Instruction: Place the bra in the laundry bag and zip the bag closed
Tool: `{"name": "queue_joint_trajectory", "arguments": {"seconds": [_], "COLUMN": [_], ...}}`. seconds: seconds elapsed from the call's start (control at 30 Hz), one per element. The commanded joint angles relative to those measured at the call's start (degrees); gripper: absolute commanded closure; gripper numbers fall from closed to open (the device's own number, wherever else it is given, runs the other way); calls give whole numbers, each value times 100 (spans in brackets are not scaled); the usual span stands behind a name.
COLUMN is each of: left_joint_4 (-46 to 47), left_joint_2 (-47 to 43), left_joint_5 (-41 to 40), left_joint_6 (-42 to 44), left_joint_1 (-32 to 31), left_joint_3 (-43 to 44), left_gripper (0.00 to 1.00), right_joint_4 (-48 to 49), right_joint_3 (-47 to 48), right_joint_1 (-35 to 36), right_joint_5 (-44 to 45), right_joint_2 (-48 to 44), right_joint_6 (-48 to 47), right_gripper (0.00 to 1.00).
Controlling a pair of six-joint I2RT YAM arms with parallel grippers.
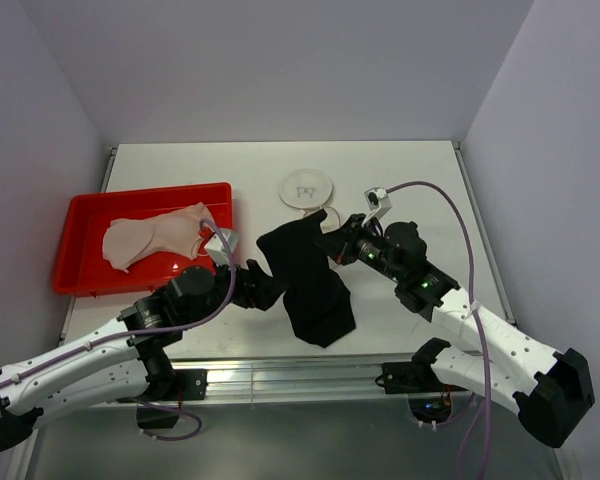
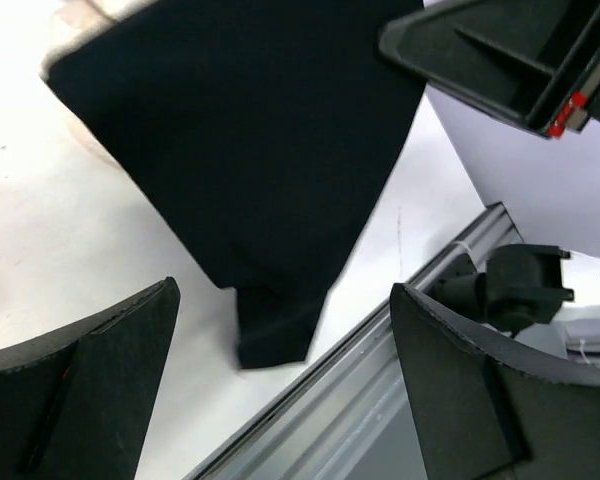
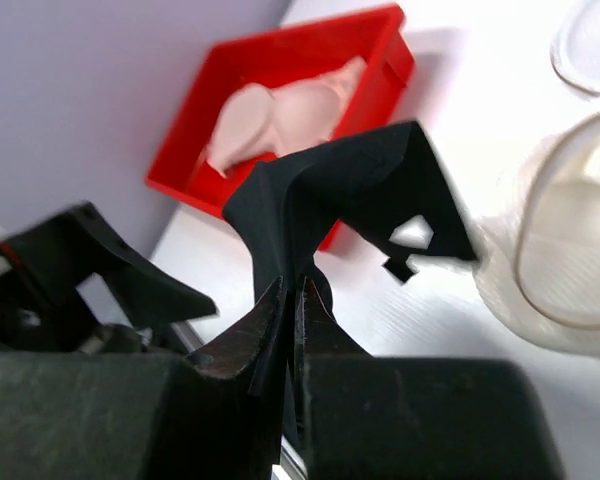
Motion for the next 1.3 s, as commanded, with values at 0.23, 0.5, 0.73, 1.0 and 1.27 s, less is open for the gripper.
{"name": "queue_joint_trajectory", "arguments": {"seconds": [0.23, 0.5, 0.73, 1.0, 1.27], "left_joint_4": [912, 1818, 2170, 2495, 2372], "left_joint_2": [28, 239, 406, 283, 11], "left_joint_5": [206, 951, 1462, 1401, 1445], "left_joint_6": [488, 726, 788, 691, 700], "left_joint_1": [21, 21, 21, 21, 21], "left_joint_3": [-168, -282, -194, -326, -212], "left_gripper": [1, 1, 28, 78, 100], "right_joint_4": [875, 1015, 1156, 1016, 577], "right_joint_3": [383, 506, 629, 576, 655], "right_joint_1": [-39, -39, -39, -39, -56], "right_joint_5": [164, 323, 472, 595, 885], "right_joint_2": [-572, -661, -547, -521, -380], "right_joint_6": [946, 1263, 1632, 1650, 1431], "right_gripper": [100, 100, 100, 100, 100]}}
